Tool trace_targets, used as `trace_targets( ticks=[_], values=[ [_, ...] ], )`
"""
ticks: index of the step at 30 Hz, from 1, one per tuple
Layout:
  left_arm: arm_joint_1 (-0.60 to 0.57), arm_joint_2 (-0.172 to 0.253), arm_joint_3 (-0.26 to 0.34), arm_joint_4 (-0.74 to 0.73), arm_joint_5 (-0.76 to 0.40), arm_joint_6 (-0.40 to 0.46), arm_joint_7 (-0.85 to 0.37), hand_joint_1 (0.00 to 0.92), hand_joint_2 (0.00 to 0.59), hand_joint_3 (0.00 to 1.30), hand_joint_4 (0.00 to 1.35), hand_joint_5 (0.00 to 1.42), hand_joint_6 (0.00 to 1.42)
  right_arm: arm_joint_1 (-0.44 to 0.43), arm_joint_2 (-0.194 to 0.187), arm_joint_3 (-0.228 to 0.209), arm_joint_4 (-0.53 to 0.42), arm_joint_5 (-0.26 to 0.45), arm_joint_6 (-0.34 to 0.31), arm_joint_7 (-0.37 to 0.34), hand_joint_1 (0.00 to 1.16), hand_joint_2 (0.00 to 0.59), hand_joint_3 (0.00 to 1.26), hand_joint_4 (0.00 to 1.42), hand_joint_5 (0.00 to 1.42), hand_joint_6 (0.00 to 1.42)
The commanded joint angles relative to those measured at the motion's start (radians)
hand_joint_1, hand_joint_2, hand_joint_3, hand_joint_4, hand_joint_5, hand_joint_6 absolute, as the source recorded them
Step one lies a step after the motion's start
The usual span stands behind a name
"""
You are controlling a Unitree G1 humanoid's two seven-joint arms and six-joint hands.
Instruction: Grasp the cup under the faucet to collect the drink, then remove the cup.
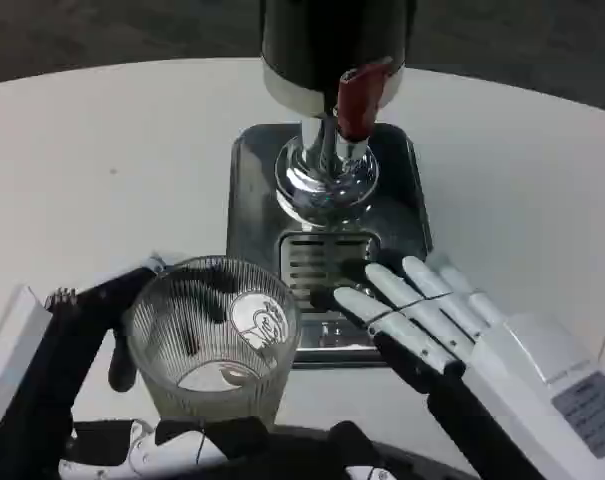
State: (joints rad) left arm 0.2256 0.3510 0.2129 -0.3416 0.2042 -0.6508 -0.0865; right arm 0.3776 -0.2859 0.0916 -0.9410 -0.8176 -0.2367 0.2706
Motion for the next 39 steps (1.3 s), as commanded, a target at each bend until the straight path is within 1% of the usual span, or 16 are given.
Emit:
trace_targets(
  ticks=[1, 14, 18, 24, 29, 33, 36, 39],
  values=[
    [0.0, -0.009, -0.007, -0.018, -0.024, 0.002, -0.004, 0.597, 0.08, 0.9, 0.98, 1.16, 1.29, 0.006, 0.004, -0.01, -0.009, 0.015, 0.003, 0.011, 0.37, 0.455, 0.16, 0.07, 0.03, 0.0],
    [-0.004, -0.017, -0.009, -0.021, -0.016, 0.004, -0.001, 0.604, 0.074, 0.9, 0.98, 1.16, 1.29, 0.015, 0.016, -0.007, -0.011, 0.012, 0.007, 0.011, 0.38, 0.462, 0.16, 0.08, 0.05, 0.0],
    [-0.011, -0.032, -0.014, -0.01, -0.006, 0.013, 0.008, 0.604, 0.074, 0.9, 0.98, 1.16, 1.3, 0.012, 0.02, -0.02, -0.004, -0.004, 0.009, 0.002, 0.39, 0.463, 0.17, 0.09, 0.06, 0.0],
    [-0.041, -0.054, -0.015, 0.043, 0.026, 0.012, 0.028, 0.599, 0.076, 0.9, 0.98, 1.16, 1.3, -0.013, 0.03, -0.045, 0.006, -0.035, 0.028, 0.003, 0.39, 0.464, 0.17, 0.1, 0.06, 0.01],
    [-0.13, -0.068, -0.015, 0.119, 0.082, 0.017, 0.071, 0.597, 0.076, 0.9, 0.98, 1.16, 1.3, 0.015, 0.051, -0.049, 0.009, -0.073, 0.051, 0.004, 0.39, 0.464, 0.17, 0.09, 0.06, 0.02],
    [-0.197, -0.073, -0.021, 0.166, 0.116, 0.03, 0.104, 0.597, 0.076, 0.9, 0.98, 1.16, 1.3, 0.03, 0.067, -0.036, 0.006, -0.092, 0.054, -0.003, 0.39, 0.464, 0.17, 0.09, 0.06, 0.02],
    [-0.27, -0.067, -0.034, 0.244, 0.164, 0.033, 0.14, 0.596, 0.075, 0.9, 0.98, 1.16, 1.29, 0.035, 0.085, -0.03, 0.007, -0.11, 0.055, -0.013, 0.39, 0.464, 0.17, 0.09, 0.06, 0.02],
    [-0.336, -0.055, -0.054, 0.342, 0.207, 0.031, 0.178, 0.596, 0.075, 0.9, 0.98, 1.16, 1.29, 0.039, 0.096, -0.033, 0.006, -0.119, 0.054, -0.02, 0.39, 0.464, 0.17, 0.09, 0.06, 0.02]
  ],
)
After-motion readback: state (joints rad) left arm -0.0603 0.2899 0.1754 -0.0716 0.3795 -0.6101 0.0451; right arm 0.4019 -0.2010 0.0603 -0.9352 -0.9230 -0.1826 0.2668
